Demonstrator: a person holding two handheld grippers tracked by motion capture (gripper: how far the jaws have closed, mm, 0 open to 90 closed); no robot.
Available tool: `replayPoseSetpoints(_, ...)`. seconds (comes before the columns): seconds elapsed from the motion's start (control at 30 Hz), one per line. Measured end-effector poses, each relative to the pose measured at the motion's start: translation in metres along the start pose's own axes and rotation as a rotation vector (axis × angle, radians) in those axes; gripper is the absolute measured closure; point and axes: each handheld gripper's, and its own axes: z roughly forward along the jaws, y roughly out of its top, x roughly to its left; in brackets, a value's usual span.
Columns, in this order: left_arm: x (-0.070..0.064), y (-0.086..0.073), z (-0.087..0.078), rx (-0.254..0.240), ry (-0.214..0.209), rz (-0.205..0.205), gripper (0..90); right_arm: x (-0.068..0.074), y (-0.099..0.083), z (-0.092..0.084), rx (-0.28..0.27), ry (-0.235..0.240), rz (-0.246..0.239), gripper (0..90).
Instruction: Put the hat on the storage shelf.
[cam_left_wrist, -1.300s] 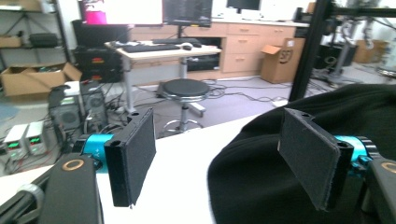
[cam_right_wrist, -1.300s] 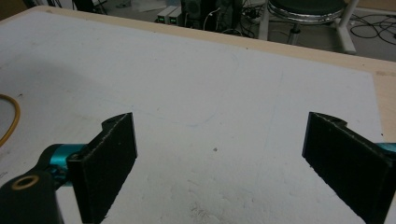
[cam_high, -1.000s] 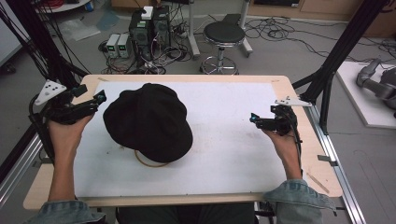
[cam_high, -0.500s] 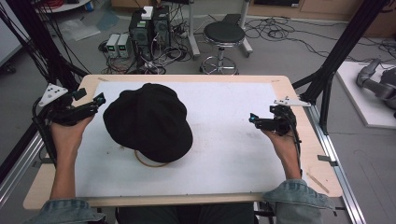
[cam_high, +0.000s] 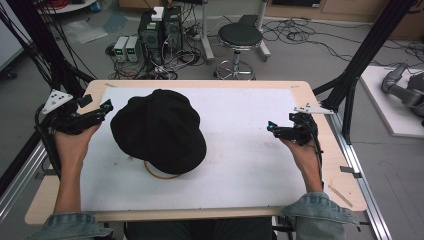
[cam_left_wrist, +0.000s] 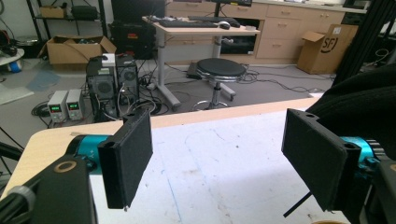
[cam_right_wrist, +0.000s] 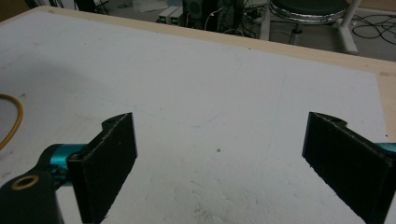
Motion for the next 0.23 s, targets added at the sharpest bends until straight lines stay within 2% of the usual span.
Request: replayPoseSetpoints(0.23, 0.0001, -0.0006, 0.0011, 0.008, 0.009, 0.005, 24.9, -0.0009, 0.0001, -0.0004, -0.005, 0.000, -0.005, 9.8)
